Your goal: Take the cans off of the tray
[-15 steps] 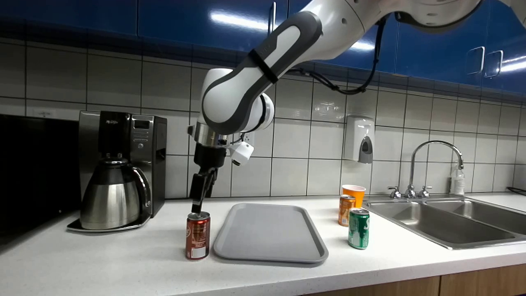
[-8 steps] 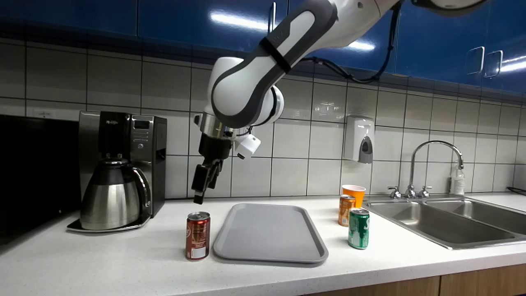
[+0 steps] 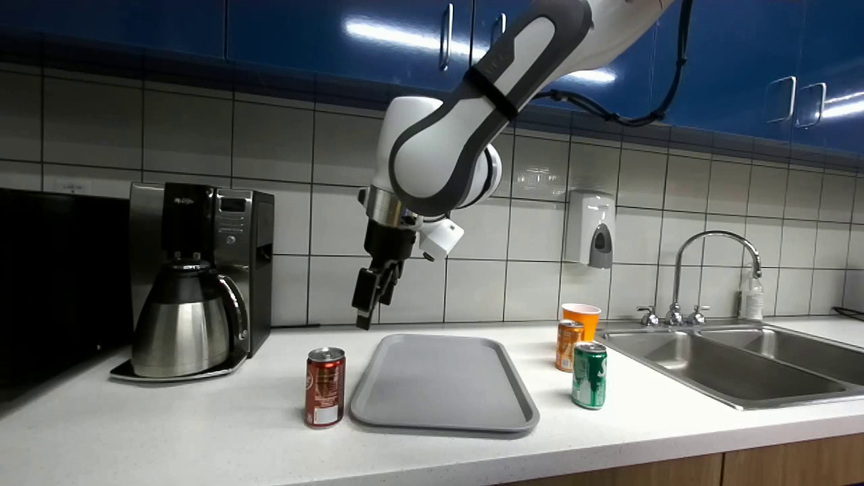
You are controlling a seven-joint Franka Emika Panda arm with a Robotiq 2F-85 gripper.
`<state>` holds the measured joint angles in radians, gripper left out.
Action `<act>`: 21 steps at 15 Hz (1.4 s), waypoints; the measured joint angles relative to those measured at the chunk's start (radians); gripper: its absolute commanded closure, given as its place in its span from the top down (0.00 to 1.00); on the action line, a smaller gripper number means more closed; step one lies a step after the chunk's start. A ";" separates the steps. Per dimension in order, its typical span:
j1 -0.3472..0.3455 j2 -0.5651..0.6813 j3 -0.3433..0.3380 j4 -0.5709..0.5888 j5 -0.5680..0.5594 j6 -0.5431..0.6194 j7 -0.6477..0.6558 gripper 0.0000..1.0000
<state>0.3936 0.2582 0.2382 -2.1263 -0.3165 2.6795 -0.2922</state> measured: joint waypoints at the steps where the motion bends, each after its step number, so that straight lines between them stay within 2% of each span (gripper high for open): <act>1: -0.010 -0.007 -0.009 -0.011 -0.001 0.005 0.009 1.00; 12: -0.082 -0.064 -0.102 -0.083 -0.034 0.043 0.128 1.00; 21: -0.095 -0.124 -0.199 -0.153 -0.176 0.091 0.312 1.00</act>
<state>0.2986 0.1337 0.0393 -2.2789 -0.4928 2.7703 0.0200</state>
